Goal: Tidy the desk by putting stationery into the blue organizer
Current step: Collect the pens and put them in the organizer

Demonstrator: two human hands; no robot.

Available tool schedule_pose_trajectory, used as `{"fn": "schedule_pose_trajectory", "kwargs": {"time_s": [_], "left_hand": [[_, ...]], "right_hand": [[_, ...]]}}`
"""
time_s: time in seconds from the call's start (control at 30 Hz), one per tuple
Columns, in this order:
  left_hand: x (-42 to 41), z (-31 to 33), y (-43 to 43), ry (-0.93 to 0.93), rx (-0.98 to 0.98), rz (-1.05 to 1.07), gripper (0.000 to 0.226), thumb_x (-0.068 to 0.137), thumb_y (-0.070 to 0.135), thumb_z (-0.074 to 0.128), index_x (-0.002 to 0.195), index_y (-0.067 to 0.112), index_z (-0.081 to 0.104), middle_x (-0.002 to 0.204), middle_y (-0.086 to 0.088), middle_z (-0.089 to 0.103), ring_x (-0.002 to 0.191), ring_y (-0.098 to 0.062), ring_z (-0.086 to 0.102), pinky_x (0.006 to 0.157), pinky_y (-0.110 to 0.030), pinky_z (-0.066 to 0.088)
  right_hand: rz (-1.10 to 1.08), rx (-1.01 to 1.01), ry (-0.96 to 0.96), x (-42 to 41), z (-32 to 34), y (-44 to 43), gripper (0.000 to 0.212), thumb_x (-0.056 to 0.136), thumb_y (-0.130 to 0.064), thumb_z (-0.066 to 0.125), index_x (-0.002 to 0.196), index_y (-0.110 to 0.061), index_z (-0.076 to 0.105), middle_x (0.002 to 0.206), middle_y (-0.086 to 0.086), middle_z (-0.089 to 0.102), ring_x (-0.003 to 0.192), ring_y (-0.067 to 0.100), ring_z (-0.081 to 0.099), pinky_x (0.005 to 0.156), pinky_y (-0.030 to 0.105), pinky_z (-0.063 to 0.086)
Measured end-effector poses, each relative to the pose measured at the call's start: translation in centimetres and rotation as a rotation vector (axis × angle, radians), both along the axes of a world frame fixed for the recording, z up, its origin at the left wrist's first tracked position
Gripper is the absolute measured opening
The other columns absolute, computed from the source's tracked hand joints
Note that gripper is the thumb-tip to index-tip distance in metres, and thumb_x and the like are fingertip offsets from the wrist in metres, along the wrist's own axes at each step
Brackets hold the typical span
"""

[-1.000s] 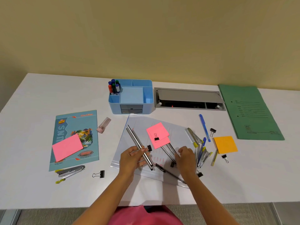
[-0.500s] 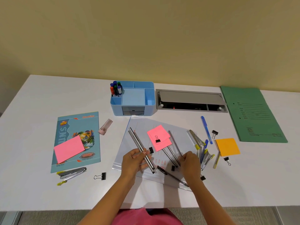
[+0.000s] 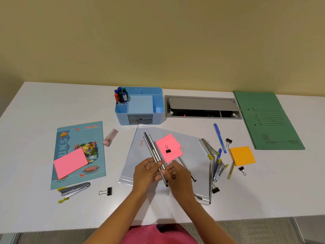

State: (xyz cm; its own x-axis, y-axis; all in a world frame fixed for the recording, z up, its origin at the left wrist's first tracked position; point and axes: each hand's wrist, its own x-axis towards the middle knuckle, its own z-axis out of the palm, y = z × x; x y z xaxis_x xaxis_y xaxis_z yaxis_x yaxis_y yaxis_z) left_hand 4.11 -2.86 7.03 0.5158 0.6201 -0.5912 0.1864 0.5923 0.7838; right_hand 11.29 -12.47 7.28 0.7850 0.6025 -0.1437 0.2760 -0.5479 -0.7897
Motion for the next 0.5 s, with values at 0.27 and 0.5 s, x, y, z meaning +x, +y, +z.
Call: {"fn": "schedule_pose_trajectory", "kwargs": {"time_s": [0.27, 0.5], "left_hand": [[-1.2, -0.8, 0.5, 0.060, -0.055, 0.052, 0.038, 0.078, 0.010, 0.075, 0.112, -0.003, 0.061, 0.100, -0.022, 0.071, 0.069, -0.022, 0.072, 0.054, -0.028, 0.058], [-1.6, -0.7, 0.3, 0.032, -0.099, 0.048, 0.025, 0.082, 0.007, 0.071, 0.104, -0.002, 0.064, 0.093, -0.019, 0.074, 0.066, -0.020, 0.073, 0.051, -0.026, 0.057]], "right_hand": [[-0.097, -0.136, -0.055, 3.4, -1.8, -1.1, 0.009, 0.087, -0.013, 0.064, 0.082, -0.006, 0.064, 0.079, 0.006, 0.066, 0.074, 0.019, 0.060, 0.069, 0.029, 0.044], [-0.138, -0.494, -0.093, 5.8, -3.9, -3.7, 0.011, 0.090, -0.012, 0.058, 0.098, -0.005, 0.056, 0.097, 0.010, 0.060, 0.083, 0.021, 0.056, 0.068, 0.024, 0.039]]}}
